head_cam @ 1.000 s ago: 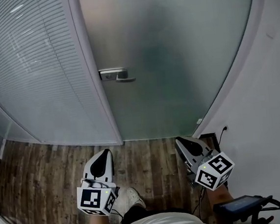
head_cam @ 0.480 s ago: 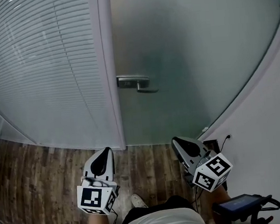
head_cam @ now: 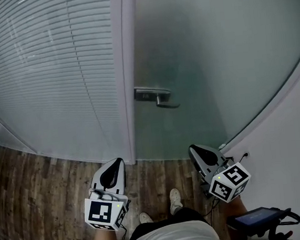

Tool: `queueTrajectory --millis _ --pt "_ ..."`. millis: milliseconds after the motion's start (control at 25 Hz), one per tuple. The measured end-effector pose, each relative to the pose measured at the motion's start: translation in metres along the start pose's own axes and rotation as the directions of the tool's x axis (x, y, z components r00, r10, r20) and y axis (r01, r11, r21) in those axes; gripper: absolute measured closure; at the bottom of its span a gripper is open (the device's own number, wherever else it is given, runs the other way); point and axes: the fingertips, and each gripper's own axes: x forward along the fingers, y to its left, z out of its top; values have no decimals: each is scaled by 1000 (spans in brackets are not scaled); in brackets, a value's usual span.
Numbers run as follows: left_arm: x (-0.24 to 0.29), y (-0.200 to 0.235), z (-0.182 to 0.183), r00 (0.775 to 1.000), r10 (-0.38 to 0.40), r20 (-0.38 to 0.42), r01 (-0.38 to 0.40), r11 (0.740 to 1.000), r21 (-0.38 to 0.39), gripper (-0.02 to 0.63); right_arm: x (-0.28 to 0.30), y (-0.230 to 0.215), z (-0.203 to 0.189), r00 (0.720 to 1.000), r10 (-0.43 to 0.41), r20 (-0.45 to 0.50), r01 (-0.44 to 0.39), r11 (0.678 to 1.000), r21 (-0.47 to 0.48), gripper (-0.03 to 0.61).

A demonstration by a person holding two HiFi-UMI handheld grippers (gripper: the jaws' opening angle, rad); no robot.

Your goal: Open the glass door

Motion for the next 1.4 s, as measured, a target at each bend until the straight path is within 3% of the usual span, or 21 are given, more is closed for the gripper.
queueTrajectory --millis 360,800,920,1120,1400 --pt "85 31 -32 994 106 -37 -105 994 32 620 88 -84 -26 995 97 9 -97 995 7 577" --pt "153 5 -13 975 207 -78 -206 978 17 620 128 -161 -22 973 219 -72 -220 976 -4 575" --pt "164 1 -20 970 223 -93 -223 975 16 620 142 -172 -30 961 255 -108 -259 965 -25 535" --pt "170 0 -29 962 246 -116 -246 969 14 620 167 -183 -48 941 267 -207 -295 948 -117 440" --pt "169 9 -50 950 272 -153 -276 961 -3 620 209 -193 -82 896 217 -388 -346 889 -299 400"
